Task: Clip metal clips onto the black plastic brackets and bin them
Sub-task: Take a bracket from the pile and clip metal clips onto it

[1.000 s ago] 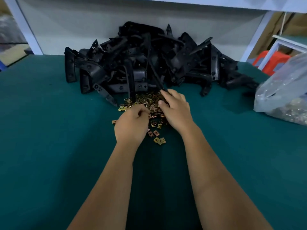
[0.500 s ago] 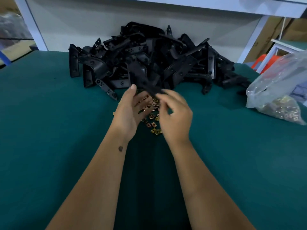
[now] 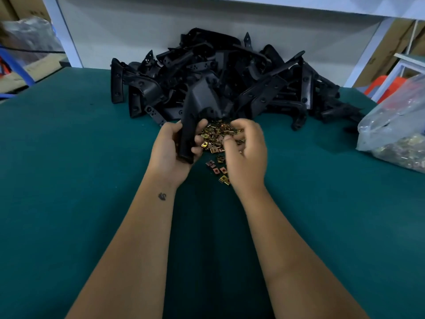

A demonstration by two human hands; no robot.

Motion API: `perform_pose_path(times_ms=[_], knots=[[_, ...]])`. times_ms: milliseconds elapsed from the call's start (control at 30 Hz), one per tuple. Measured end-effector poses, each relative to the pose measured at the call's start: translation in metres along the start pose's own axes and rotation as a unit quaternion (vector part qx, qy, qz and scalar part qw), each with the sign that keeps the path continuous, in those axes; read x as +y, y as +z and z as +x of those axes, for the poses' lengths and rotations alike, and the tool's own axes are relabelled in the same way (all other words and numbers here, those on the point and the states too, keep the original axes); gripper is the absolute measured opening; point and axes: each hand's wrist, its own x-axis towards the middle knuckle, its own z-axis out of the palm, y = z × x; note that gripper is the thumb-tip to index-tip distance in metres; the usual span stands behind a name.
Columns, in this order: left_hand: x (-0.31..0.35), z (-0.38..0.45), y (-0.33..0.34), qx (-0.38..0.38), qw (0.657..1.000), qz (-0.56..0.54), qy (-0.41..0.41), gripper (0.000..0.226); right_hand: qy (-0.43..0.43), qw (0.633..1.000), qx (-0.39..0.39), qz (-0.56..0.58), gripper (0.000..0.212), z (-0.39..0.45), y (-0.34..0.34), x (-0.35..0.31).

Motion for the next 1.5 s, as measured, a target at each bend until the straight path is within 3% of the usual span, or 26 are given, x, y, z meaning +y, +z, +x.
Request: perform_pose_path(times_ms=[100,167,267,467,633,733,867,967,1033,1100,1133,1200,1367,1500], knots=[[0.004,-0.005,-0.004,-0.081,0.995,-0.024,-0.054,0.046,0.114,0.988,0.007,0.103,0.039,0.010,-0.007,0.005],[0.004,-0.006,-0.006,-0.113,0.990,-0.022,-0.079,0.050,0.172,0.964,0.010,0.202,0.034,0.016,-0.012,0.008],[0.004,-0.004,-0.008,-0.116,0.988,-0.011,-0.105,0.051,0.212,0.934,0.007,0.288,0.020,0.024,-0.020,0.011],[0.005,-0.007,-0.011,-0.127,0.985,-0.054,-0.105,0.062,0.280,0.847,-0.047,0.450,0.024,0.030,-0.029,0.011],[0.005,-0.007,-0.011,-0.147,0.978,-0.085,-0.118,0.052,0.286,0.832,-0.146,0.452,0.021,0.024,-0.028,0.004],[0.002,-0.008,-0.009,-0.133,0.983,-0.069,-0.108,0.048,0.299,0.842,-0.132,0.430,0.018,0.022,-0.027,0.001],[-0.010,-0.004,-0.001,-0.059,0.995,-0.069,-0.037,0.046,0.312,0.814,-0.121,0.474,0.015,0.018,-0.022,-0.002],[-0.018,-0.003,0.008,-0.071,0.997,-0.013,-0.010,0.031,0.303,0.797,-0.125,0.507,0.015,0.016,-0.018,-0.004],[-0.023,-0.002,0.012,-0.105,0.993,0.048,-0.002,0.038,0.287,0.815,-0.140,0.483,0.015,0.015,-0.016,-0.005],[-0.027,-0.002,0.014,-0.123,0.988,0.093,0.012,0.020,0.258,0.852,-0.163,0.426,0.014,0.013,-0.013,-0.006],[-0.029,-0.002,0.015,-0.109,0.988,0.107,0.019,0.014,0.242,0.869,-0.172,0.397,0.013,0.012,-0.011,-0.007],[-0.030,0.002,0.015,-0.059,0.990,0.121,0.038,0.026,0.218,0.904,-0.160,0.333,0.011,0.010,-0.007,-0.009],[-0.019,0.011,0.004,0.047,0.996,0.014,0.074,0.022,0.168,0.977,-0.018,0.128,0.020,0.009,-0.004,-0.004],[-0.006,0.010,-0.005,0.067,0.991,-0.082,0.086,0.016,0.181,0.983,0.036,0.000,0.020,0.015,-0.015,0.006]])
